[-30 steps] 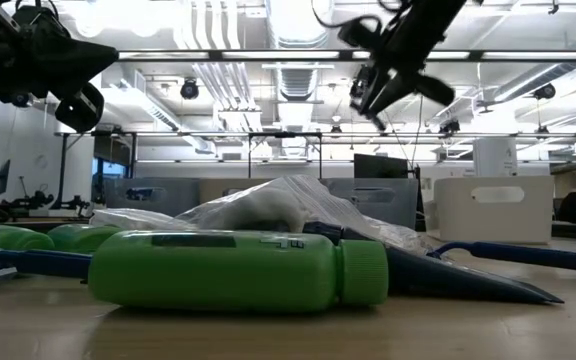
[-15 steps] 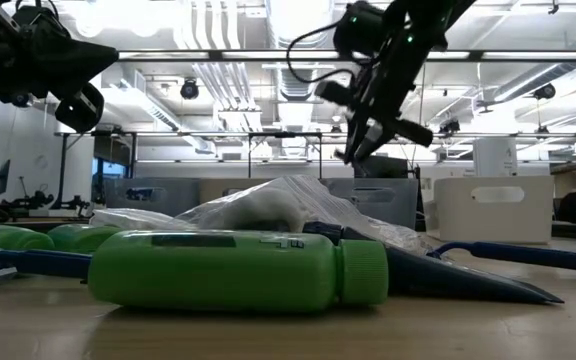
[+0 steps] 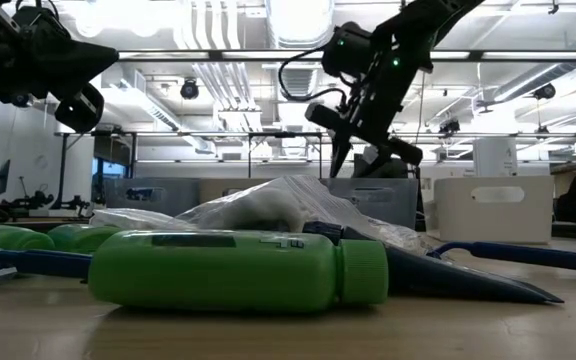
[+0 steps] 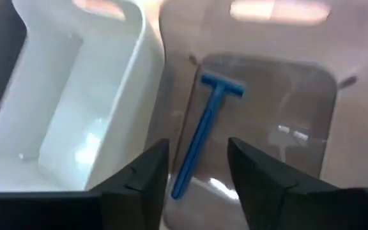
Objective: Pick & Place Travel size toiletries
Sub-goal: Put the blue razor into the right black bin
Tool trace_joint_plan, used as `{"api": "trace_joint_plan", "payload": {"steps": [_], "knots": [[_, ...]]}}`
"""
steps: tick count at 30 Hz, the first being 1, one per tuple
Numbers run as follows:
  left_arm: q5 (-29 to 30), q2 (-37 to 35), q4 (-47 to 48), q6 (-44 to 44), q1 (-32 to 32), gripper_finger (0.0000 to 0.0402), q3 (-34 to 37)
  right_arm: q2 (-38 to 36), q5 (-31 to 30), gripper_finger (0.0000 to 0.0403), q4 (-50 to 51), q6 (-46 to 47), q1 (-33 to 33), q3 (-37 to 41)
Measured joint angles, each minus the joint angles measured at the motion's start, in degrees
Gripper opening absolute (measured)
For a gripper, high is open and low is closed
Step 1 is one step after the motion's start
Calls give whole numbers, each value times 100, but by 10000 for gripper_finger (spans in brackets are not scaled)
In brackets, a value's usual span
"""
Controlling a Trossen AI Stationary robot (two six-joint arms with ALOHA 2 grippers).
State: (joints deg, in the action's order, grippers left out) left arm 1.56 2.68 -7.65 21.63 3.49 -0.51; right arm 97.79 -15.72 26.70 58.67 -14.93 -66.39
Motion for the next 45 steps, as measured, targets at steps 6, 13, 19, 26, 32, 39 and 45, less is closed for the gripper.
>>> {"api": "trace_joint_plan", "payload": {"steps": [6, 13, 19, 26, 32, 39, 45], "knots": [[0, 2, 9, 0, 1, 19, 0, -209, -654, 199, -36, -1043, 366, -228], [0, 11, 19, 0, -1, 19, 0, -206, -898, 203, -50, -2072, 876, -413], [0, 11, 42, 0, 1, 19, 0, -206, -1041, 186, -48, -2140, 1075, -410], [0, 11, 43, 0, 0, 19, 0, -210, -391, 163, -17, -2129, 1343, -475], [0, 11, 42, 0, 1, 19, 0, -217, 705, 145, 278, -1925, 1945, -573], [0, 11, 42, 0, 0, 19, 0, -217, 1237, 129, 1383, -950, 2735, -611], [1, 11, 42, 0, 1, 19, 0, -197, 1234, 141, 1365, -765, 3445, -555]]}}
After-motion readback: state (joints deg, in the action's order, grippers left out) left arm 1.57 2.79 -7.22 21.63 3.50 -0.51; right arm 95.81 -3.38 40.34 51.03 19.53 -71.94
